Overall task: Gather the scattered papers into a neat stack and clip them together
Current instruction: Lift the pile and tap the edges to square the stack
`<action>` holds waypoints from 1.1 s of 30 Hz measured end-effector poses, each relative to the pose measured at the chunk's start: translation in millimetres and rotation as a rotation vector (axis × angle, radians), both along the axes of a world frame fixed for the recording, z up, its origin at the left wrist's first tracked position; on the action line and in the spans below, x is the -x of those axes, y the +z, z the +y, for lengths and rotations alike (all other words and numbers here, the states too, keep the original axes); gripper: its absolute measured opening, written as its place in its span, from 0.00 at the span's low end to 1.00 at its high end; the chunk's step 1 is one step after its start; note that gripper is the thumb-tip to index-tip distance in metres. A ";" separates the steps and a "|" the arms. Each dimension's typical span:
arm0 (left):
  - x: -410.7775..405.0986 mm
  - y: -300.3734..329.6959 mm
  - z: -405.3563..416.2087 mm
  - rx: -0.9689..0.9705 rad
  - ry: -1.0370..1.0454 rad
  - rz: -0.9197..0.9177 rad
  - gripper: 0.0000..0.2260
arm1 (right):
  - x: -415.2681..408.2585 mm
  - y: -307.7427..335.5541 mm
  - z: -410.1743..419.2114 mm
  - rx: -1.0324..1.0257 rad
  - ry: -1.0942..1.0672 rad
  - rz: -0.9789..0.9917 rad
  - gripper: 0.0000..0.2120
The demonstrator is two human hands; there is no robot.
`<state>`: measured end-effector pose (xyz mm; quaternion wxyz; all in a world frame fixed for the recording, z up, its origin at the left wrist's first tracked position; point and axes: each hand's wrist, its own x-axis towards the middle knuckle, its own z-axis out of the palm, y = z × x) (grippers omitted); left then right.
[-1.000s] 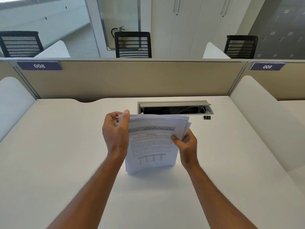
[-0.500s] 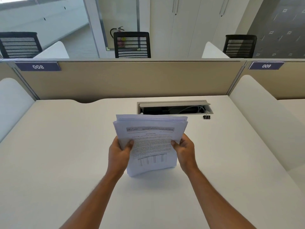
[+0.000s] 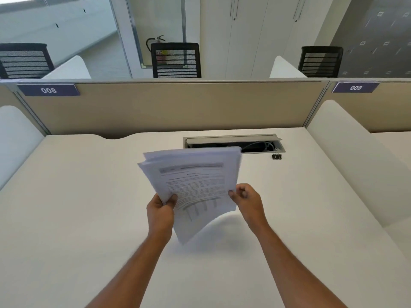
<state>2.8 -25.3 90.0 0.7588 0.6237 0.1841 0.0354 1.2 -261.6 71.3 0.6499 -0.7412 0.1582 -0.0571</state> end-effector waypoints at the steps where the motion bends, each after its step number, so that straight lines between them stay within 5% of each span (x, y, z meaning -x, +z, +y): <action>1: -1.2 -0.5 2.1 0.079 0.028 0.007 0.12 | 2.2 -1.0 -5.8 -0.052 -0.033 0.010 0.06; 6: 0.4 -5.8 -2.6 0.425 0.096 0.135 0.13 | 20.0 -2.0 1.6 -0.607 0.032 0.164 0.13; 9: 7.5 -14.3 -16.2 0.517 0.113 0.191 0.17 | 28.3 -3.2 23.9 -0.745 0.074 0.177 0.15; 17: -10.1 -15.5 50.2 0.493 -0.012 0.182 0.18 | 15.6 12.4 -10.9 -0.396 0.012 0.185 0.11; 23: -35.4 15.1 105.6 -0.023 -0.429 0.185 0.26 | 9.1 37.3 -49.3 -0.174 0.232 0.217 0.11; 26: -37.7 31.0 91.8 -0.178 -0.546 0.139 0.18 | 3.1 50.6 -43.1 -0.080 0.300 0.202 0.09; 30: -30.2 29.8 69.1 -0.290 -0.279 -0.056 0.07 | -0.2 57.3 -33.3 -0.050 0.220 0.108 0.07; 33: -18.1 24.8 54.7 -0.312 -0.112 -0.167 0.09 | 3.0 53.1 -27.9 -0.019 0.092 -0.014 0.07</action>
